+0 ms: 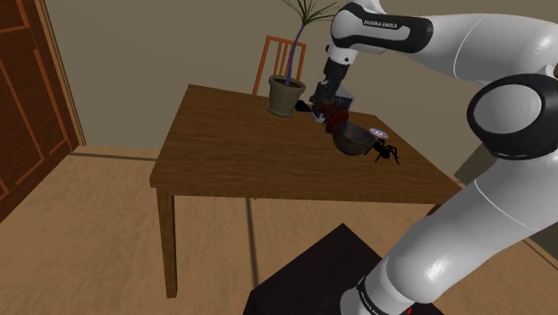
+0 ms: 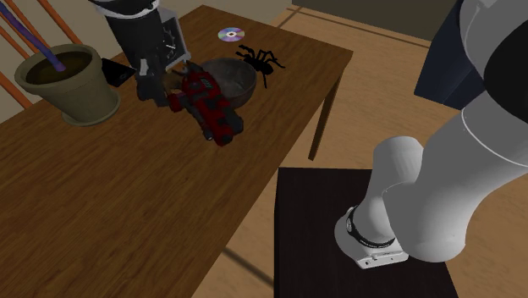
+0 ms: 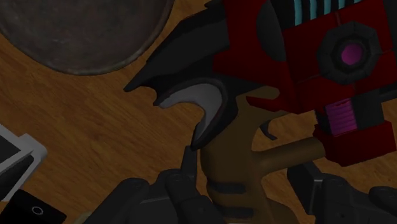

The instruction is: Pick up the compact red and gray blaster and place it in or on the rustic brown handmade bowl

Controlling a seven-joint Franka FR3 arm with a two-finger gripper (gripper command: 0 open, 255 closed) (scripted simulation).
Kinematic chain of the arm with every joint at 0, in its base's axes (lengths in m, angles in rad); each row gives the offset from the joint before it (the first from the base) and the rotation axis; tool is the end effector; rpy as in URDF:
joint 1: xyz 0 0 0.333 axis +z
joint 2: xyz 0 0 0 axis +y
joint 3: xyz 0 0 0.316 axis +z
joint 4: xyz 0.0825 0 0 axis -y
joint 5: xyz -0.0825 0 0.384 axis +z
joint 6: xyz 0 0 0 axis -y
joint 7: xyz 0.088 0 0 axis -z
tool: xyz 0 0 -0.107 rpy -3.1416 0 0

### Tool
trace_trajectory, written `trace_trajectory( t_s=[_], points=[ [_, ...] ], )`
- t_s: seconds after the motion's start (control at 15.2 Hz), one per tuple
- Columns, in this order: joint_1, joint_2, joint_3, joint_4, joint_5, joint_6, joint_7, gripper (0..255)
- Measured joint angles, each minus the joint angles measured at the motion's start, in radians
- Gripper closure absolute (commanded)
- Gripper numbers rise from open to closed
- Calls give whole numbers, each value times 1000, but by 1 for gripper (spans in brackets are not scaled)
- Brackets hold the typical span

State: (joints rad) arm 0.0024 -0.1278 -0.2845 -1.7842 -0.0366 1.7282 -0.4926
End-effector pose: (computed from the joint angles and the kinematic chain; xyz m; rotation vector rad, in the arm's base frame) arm 0.5039 -0.1584 0.6030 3.0963 0.3358 0.0960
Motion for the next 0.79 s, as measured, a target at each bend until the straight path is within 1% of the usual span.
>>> trace_trajectory(
  t_s=[0.26, 0.46, 0.59, 0.79],
  points=[
    [-40, 29, -56, 24, 9, 5, -96, 255],
    [-73, 76, -99, 82, 29, -8, -176, 255],
    [-96, 97, -125, 93, 39, -1, -226, 255],
    [-136, 153, -167, 157, 68, -15, -310, 255]
  ],
)
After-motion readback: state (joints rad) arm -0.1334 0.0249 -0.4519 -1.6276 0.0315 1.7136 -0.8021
